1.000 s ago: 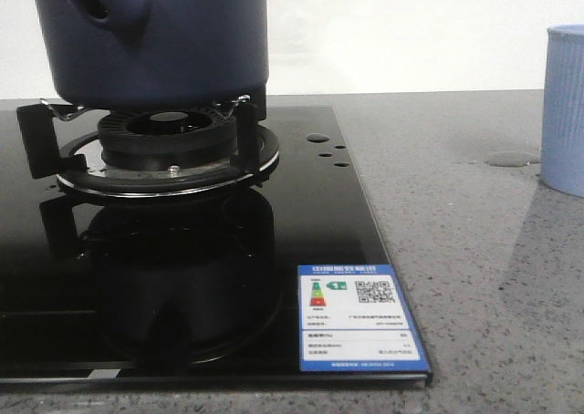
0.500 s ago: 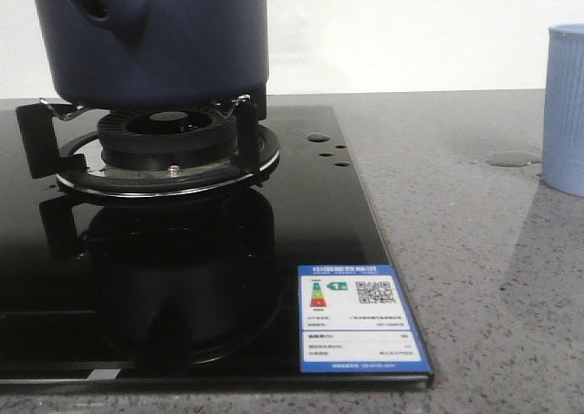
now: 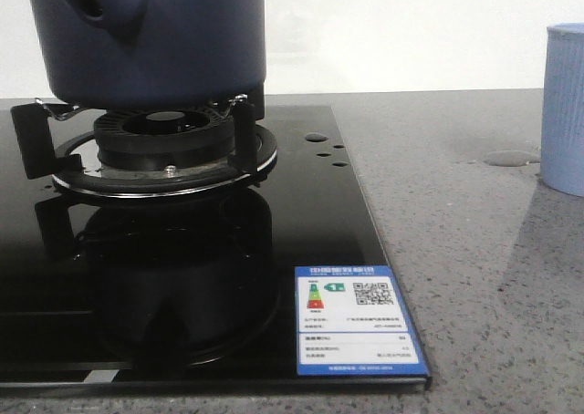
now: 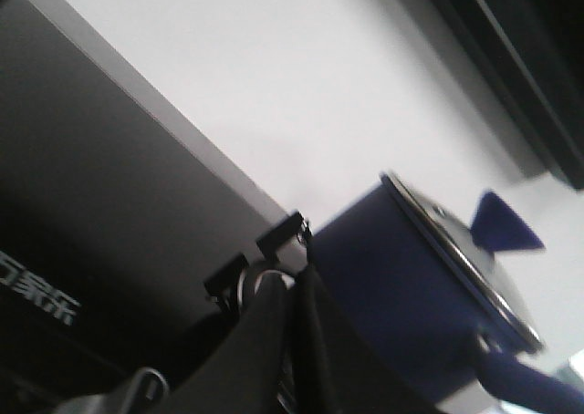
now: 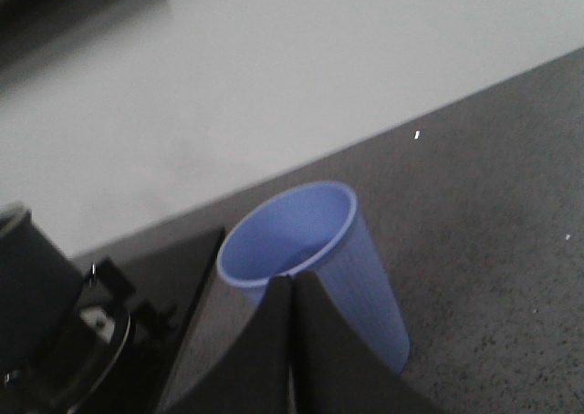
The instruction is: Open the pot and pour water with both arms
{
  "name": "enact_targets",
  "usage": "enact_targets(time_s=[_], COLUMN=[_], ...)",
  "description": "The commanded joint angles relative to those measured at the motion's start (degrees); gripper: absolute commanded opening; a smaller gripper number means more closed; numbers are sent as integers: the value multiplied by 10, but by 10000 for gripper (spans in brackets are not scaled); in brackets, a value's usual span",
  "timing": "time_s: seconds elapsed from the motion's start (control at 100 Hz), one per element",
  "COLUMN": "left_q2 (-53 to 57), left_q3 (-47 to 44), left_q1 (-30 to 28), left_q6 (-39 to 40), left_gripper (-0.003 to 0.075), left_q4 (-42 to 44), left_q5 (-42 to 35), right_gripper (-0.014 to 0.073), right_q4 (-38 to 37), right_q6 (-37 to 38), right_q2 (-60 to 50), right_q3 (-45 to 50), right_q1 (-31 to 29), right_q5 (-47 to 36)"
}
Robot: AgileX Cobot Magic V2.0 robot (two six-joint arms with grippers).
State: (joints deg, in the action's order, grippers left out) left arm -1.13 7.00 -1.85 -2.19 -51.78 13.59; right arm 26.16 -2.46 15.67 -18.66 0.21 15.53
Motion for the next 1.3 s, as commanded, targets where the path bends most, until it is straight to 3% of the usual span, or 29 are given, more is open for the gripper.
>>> enact_targets(time_s=[0.0, 0.15, 0.26, 0.38, 0.47, 0.6, 0.71, 0.81, 0.89, 0.99, 1.11, 1.21, 1.29], left_q2=[-46, -143, -211, -274, -331, -414, -468, -506, -532, -564, -601, -627, -646], left_q3=[59, 134, 182, 221, 254, 314, 371, 422, 459, 491, 522, 538, 554], left_q1=[-1, -1, 17, 66, 94, 107, 107, 107, 112, 129, 155, 171, 171], left_q6=[-6, -65, -158, -264, -376, -485, -554, -662, -743, -800, -809, -809, -809], left_gripper=[-19, -19, -19, -19, -19, -19, -19, -11, 59, 281, 535, 583, 583], left_q4=[33, 16, -60, -180, -278, -347, -348, -348, -348, -338, -288, -265, -260], left_q5=[60, 177, 262, 307, 361, 441, 474, 486, 489, 485, 440, 398, 378], right_gripper=[-67, -67, -75, -75, -75, -75, -75, -75, -60, 48, 356, 582, 669], right_q4=[-28, -24, 6, 125, 245, 367, 403, 404, 403, 402, 401, 396, 391], right_q6=[-23, -23, -24, -111, -194, -345, -423, -460, -484, -505, -506, -506, -506], right_q2=[67, 156, 218, 250, 259, 259, 259, 259, 259, 259, 259, 259, 259], right_q3=[-91, -200, -253, -274, -276, -276, -278, -285, -291, -304, -323, -334, -335], right_q1=[0, 6, 6, 6, 6, 6, 6, 6, 6, 6, 6, 9, 11], right_q5=[79, 260, 375, 447, 475, 474, 457, 443, 434, 426, 428, 429, 429])
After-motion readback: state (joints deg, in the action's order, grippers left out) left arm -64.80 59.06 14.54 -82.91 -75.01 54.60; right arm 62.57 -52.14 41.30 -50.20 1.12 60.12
